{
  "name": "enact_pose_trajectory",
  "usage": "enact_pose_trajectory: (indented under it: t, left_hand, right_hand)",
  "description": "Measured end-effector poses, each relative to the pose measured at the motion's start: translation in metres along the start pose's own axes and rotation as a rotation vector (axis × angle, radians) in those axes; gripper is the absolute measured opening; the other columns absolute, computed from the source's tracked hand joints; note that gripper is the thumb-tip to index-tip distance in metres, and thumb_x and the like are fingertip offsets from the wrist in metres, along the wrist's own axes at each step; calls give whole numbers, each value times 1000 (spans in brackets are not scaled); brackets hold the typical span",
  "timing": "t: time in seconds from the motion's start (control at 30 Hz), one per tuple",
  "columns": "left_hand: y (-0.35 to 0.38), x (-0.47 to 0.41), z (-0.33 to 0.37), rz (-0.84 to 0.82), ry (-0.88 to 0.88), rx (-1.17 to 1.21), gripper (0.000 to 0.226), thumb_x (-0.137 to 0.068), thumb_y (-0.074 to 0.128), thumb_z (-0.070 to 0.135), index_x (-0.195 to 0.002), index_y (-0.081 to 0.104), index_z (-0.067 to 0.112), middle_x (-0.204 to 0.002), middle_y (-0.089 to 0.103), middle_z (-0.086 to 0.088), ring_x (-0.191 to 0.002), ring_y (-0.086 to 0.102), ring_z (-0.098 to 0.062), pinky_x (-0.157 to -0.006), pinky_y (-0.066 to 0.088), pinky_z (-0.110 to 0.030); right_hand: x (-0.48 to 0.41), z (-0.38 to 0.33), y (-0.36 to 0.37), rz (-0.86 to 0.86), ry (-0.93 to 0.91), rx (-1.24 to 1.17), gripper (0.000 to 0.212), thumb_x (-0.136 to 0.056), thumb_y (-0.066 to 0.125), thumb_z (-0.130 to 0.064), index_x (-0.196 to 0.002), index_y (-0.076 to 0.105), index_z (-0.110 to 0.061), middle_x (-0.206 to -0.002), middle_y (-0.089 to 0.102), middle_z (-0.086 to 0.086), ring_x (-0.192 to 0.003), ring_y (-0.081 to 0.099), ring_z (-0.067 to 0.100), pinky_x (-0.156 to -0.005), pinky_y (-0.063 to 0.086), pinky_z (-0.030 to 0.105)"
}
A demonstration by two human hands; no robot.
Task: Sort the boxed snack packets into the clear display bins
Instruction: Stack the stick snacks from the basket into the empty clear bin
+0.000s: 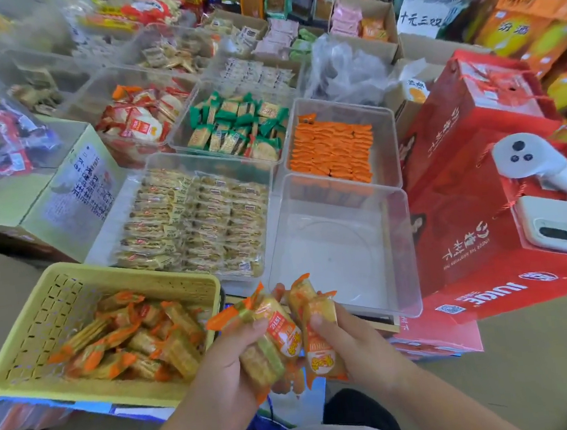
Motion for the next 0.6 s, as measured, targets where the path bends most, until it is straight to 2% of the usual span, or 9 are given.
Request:
enact_pose_trajectory:
  t: [0.07, 0.17, 0.23, 0.3, 0.33, 0.4, 0.43, 0.53, 0.6]
  left_hand:
    - [0, -1, 1, -21, 15, 3, 40, -84, 72, 24, -124, 74, 22, -128, 68, -24, -109, 70, -42, -87, 57, -53]
    - [-7, -3, 9, 73, 71, -25, 46, -66, 89, 37, -108, 80, 19, -119, 58, -36, -96, 60, -50, -84, 46, -59]
    - [-5, -7, 13, 103, 102, -88, 45, -66, 87, 40, -106, 81, 20, -107, 68, -33, -85, 65, -44, -83, 43, -59]
    - [-7, -14, 12, 159, 101, -147, 44, -68, 82, 36, -106, 80, 16, -95, 70, -33, -78, 69, -44, -81, 48, -56]
    - [-8, -19, 10, 185, 94, -167, 48, -67, 82, 35, -105, 78, 5, -92, 65, -42, -77, 66, -53, -79, 50, -58]
    - [-9, -28, 6, 250, 80, -173, 66, -63, 87, 34, -107, 70, -11, -99, 48, -60, -89, 56, -69, -87, 48, -71]
    - [-8, -33, 7, 293, 87, -165, 67, -61, 90, 34, -110, 72, -8, -105, 48, -60, -97, 57, -67, -96, 44, -72]
    - [1, -56, 7, 356, 116, -93, 53, -72, 79, 25, -123, 75, 12, -105, 73, -27, -114, 62, -42, -111, 39, -60]
    - [-1, -68, 8, 447, 142, -42, 55, -70, 76, 24, -124, 74, 9, -113, 76, -14, -115, 68, -34, -106, 42, -56]
  right_hand:
    - [-8, 3, 1, -32, 60, -31, 38, -75, 62, -79, -108, 64, -61, -109, 75, -15, -100, 74, 15, -85, 60, 34]
    - [-26, 5, 3, -91, 113, -31, 32, -82, 61, -68, -111, 66, -56, -114, 74, -13, -105, 72, 13, -90, 58, 32]
    - [-42, 10, 1, -105, 159, -63, 35, -91, 60, -58, -122, 65, -43, -119, 73, -4, -111, 70, 19, -99, 54, 41]
    - [-53, 12, -2, -141, 197, -58, 32, -98, 57, -50, -125, 64, -34, -117, 73, 0, -107, 70, 19, -94, 53, 38]
    - [-57, 12, -4, -162, 204, -46, 30, -99, 56, -48, -124, 64, -34, -115, 74, -1, -104, 71, 18, -91, 54, 37]
    - [-64, 11, -10, -208, 208, -57, 26, -100, 55, -47, -123, 63, -37, -115, 74, -4, -106, 71, 16, -95, 55, 40]
    - [-67, 12, -15, -219, 211, -71, 25, -100, 55, -47, -123, 62, -39, -116, 74, -5, -107, 71, 16, -98, 55, 43]
    - [-82, 14, -39, -185, 175, -96, 19, -100, 56, -46, -115, 67, -47, -111, 75, -4, -102, 73, 19, -85, 59, 37]
    - [-100, 11, -69, -83, 92, -46, 20, -100, 57, -43, -117, 66, -47, -106, 75, -9, -97, 72, 13, -78, 59, 31]
Point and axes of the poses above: each hand's wrist, its own x-axis away from the middle knuckle, its own y-axis out of the palm, z = x × y, the point moved 10 cm from there along -x, towards the middle knuckle
